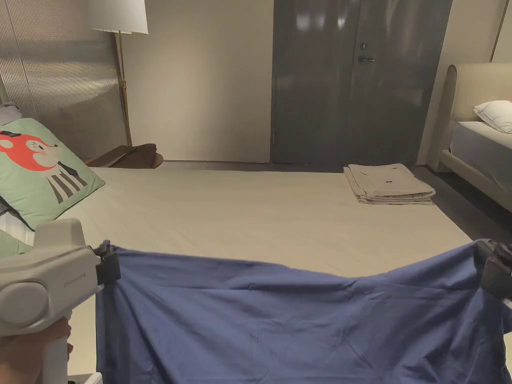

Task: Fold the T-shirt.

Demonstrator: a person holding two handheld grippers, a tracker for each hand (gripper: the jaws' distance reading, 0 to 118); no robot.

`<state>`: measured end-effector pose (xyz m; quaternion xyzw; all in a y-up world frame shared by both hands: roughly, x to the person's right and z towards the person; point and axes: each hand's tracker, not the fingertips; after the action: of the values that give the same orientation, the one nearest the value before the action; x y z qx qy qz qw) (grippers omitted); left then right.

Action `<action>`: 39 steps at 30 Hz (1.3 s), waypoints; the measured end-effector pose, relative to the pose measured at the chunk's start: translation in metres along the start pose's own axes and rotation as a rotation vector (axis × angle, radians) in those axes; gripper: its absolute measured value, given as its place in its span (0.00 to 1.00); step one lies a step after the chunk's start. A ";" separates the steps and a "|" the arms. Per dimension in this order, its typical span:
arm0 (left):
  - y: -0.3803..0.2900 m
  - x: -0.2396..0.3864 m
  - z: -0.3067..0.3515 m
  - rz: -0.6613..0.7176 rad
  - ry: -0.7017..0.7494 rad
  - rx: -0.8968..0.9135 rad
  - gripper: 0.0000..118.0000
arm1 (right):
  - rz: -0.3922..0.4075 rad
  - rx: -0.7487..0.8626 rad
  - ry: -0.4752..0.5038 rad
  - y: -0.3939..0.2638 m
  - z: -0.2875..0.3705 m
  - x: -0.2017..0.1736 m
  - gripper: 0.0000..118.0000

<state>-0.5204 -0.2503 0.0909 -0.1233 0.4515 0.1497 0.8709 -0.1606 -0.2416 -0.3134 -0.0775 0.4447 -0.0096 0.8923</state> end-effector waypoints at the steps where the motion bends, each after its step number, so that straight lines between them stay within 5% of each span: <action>1: 0.005 0.000 0.015 0.006 0.006 0.037 0.02 | -0.004 0.036 -0.006 0.007 0.012 0.000 0.00; 8: 0.019 0.003 0.089 0.070 0.039 0.281 0.02 | -0.002 0.275 -0.049 0.039 0.075 -0.007 0.00; 17: 0.040 0.011 0.099 0.094 0.038 0.367 0.02 | -0.016 0.358 -0.053 0.069 0.084 -0.018 0.00; 39: 0.230 0.030 -0.101 0.059 0.065 0.349 0.02 | 0.021 0.354 -0.051 0.206 -0.175 -0.027 0.00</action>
<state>-0.6655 -0.0689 -0.0086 0.0384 0.5019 0.0906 0.8593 -0.3269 -0.0583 -0.4264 0.0852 0.4142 -0.0767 0.9030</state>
